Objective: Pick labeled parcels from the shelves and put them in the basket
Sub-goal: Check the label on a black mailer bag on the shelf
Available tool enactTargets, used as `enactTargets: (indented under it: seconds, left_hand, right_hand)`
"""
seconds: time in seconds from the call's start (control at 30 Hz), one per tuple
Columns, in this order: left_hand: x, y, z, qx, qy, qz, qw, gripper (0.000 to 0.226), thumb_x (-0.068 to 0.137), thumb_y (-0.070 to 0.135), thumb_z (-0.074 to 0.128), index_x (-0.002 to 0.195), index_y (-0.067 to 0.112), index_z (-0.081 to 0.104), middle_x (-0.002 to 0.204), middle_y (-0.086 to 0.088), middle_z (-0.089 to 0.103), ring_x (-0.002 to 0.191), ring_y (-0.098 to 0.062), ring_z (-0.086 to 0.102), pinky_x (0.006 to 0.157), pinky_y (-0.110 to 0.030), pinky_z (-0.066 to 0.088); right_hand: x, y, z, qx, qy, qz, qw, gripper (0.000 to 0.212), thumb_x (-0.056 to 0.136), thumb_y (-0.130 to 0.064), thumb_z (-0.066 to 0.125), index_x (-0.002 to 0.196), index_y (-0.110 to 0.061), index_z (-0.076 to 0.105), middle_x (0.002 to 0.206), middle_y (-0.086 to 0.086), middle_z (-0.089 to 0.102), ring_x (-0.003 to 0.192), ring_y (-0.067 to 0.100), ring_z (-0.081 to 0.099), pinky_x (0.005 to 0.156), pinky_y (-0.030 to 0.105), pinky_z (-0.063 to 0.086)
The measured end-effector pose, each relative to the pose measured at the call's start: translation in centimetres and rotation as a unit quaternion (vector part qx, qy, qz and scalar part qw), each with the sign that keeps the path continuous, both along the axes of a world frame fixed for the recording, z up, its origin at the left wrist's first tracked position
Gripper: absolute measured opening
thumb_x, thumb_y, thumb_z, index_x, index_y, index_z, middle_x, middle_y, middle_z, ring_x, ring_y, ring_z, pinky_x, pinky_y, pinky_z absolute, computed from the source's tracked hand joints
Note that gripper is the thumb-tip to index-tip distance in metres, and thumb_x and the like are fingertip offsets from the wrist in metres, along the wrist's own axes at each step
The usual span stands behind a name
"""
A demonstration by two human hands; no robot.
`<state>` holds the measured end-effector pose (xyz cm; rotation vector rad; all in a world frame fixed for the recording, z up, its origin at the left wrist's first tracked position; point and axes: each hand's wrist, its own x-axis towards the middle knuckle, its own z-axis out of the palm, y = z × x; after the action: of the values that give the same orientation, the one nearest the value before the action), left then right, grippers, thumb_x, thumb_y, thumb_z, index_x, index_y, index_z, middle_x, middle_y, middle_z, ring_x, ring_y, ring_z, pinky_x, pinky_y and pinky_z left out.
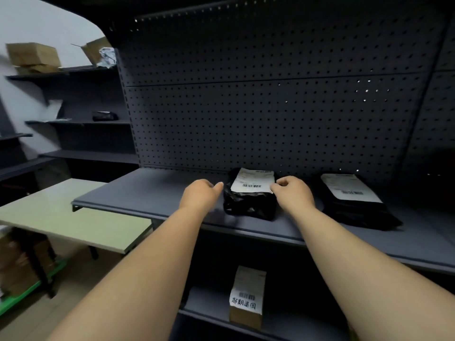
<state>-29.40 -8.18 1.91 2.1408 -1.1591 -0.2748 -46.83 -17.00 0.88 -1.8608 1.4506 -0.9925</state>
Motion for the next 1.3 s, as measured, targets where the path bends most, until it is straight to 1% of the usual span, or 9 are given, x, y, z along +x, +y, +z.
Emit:
enactTargets:
  seconds: [0.1,0.23,0.33,0.67,0.87,0.97,1.03,1.17,1.3]
  left_hand:
    - [0.6,-2.6,0.4,0.016,0.067,0.010,0.998,0.037,0.096,0.043,0.042,0.077,0.013,0.054,0.086,-0.007,0.056,0.073,-0.022,0.051,0.076,-0.031,0.041]
    - [1.5,-5.9,-0.2,-0.005,0.205,0.020,0.979,0.054,0.093,0.045,0.047,0.126,0.003,0.052,0.126,-0.019,0.056,0.113,-0.037,0.055,0.097,-0.042,0.045]
    - [2.1,-7.7,-0.9,-0.016,0.266,0.022,0.964,0.063,0.090,0.049,0.051,0.134,0.004,0.045,0.134,-0.015,0.050,0.117,-0.035,0.051,0.101,-0.044,0.043]
    - [3.5,-12.1,-2.3,-0.013,0.365,-0.016,0.931,0.059,0.084,0.052,0.058,0.127,0.012,0.054,0.128,-0.010,0.059,0.117,-0.032,0.054,0.104,-0.047,0.041]
    - [3.9,-12.8,-2.4,-0.036,0.384,-0.043,0.922,0.058,0.080,0.050,0.063,0.121,0.010,0.059,0.122,-0.010,0.063,0.110,-0.031,0.059,0.099,-0.045,0.047]
    - [4.0,-12.4,-2.4,-0.078,0.383,-0.066,0.918,0.052,0.078,0.049,0.068,0.116,0.013,0.064,0.118,-0.007,0.066,0.109,-0.029,0.060,0.097,-0.044,0.048]
    - [4.0,-11.8,-2.4,-0.112,0.390,-0.096,0.909,0.048,0.078,0.046,0.068,0.117,0.018,0.064,0.118,-0.005,0.067,0.111,-0.028,0.059,0.093,-0.040,0.049]
    - [4.6,-10.3,-2.6,-0.170,0.407,-0.139,0.887,0.043,0.080,0.037,0.070,0.119,0.024,0.061,0.110,0.003,0.070,0.105,-0.019,0.064,0.091,-0.038,0.051]
    - [5.2,-8.8,-2.8,-0.219,0.422,-0.180,0.861,0.044,0.082,0.022,0.070,0.125,0.020,0.059,0.107,0.005,0.072,0.101,-0.014,0.067,0.089,-0.032,0.053]
  right_hand:
    - [0.3,-2.1,0.2,0.057,-0.085,-0.012,0.995,0.029,0.086,-0.020,0.057,0.107,-0.001,0.065,0.104,0.017,0.066,0.091,0.031,0.060,0.076,0.036,0.049]
    - [1.0,-4.3,0.3,0.173,-0.201,-0.009,0.964,0.022,0.087,-0.022,0.059,0.102,-0.006,0.061,0.093,0.007,0.058,0.096,0.026,0.059,0.084,0.038,0.050]
    - [1.6,-5.3,-0.2,0.237,-0.247,0.008,0.940,0.014,0.086,-0.022,0.061,0.097,-0.012,0.061,0.083,0.001,0.059,0.072,0.014,0.056,0.053,0.026,0.046]
    - [2.4,-7.2,-0.9,0.326,-0.308,0.038,0.893,0.017,0.088,-0.017,0.060,0.073,-0.009,0.063,0.042,0.002,0.064,0.034,0.014,0.060,0.033,0.019,0.045]
    - [2.9,-7.2,-0.9,0.288,-0.339,0.023,0.895,0.015,0.087,-0.020,0.060,0.074,-0.013,0.063,0.046,-0.003,0.066,0.037,0.009,0.061,0.032,0.012,0.040]
    - [3.2,-7.2,-1.1,0.237,-0.346,0.017,0.908,0.011,0.085,-0.024,0.062,0.085,-0.014,0.067,0.076,0.001,0.073,0.074,0.018,0.069,0.068,0.027,0.056]
    - [3.4,-6.9,-1.1,0.201,-0.354,0.024,0.913,0.010,0.086,-0.024,0.062,0.083,-0.016,0.067,0.082,-0.001,0.073,0.083,0.017,0.068,0.078,0.030,0.053]
    - [3.6,-5.5,-1.0,0.133,-0.387,0.065,0.910,0.009,0.089,-0.017,0.059,0.086,-0.020,0.067,0.077,-0.009,0.075,0.073,0.005,0.071,0.059,0.019,0.052]
    - [3.9,-4.0,-1.1,0.088,-0.404,0.088,0.906,0.017,0.089,-0.007,0.058,0.088,-0.022,0.066,0.079,-0.010,0.075,0.073,0.003,0.070,0.061,0.018,0.053]
